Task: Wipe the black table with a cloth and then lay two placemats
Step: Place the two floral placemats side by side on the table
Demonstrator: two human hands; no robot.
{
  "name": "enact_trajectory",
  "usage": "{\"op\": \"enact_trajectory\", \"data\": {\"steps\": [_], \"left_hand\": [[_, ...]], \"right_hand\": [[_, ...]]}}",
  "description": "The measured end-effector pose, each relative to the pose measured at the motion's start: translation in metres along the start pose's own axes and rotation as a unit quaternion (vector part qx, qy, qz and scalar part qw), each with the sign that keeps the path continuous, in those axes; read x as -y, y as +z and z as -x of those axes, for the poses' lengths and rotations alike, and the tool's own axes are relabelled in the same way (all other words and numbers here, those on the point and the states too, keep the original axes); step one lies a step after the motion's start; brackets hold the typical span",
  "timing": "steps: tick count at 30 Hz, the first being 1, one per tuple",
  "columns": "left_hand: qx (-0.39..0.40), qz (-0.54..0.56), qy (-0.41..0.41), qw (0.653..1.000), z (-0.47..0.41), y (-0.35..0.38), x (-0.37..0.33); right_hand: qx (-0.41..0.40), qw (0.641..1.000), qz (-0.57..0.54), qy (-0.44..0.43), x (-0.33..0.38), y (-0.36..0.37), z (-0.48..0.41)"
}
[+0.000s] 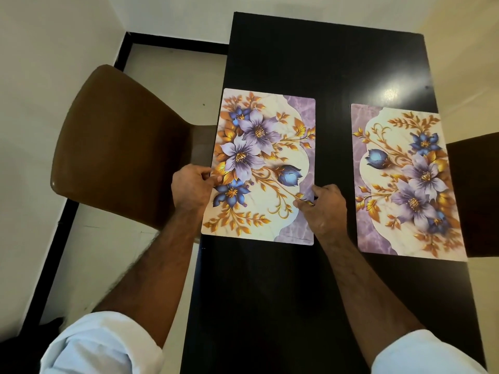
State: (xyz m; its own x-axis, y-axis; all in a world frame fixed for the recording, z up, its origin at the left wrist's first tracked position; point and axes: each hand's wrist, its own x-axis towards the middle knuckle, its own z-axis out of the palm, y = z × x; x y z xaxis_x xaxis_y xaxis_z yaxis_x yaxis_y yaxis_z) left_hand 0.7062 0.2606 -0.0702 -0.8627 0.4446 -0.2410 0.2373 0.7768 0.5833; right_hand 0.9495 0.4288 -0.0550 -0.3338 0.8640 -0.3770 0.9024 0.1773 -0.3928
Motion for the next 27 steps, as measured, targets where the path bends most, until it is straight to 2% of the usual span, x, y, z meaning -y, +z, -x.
{"op": "enact_trajectory", "data": {"steps": [27], "left_hand": [[0.019, -0.013, -0.008, 1.0, 0.006, -0.009, -0.008]], "right_hand": [[0.029, 1.0, -0.002, 0.011, -0.001, -0.006, -0.005]]}}
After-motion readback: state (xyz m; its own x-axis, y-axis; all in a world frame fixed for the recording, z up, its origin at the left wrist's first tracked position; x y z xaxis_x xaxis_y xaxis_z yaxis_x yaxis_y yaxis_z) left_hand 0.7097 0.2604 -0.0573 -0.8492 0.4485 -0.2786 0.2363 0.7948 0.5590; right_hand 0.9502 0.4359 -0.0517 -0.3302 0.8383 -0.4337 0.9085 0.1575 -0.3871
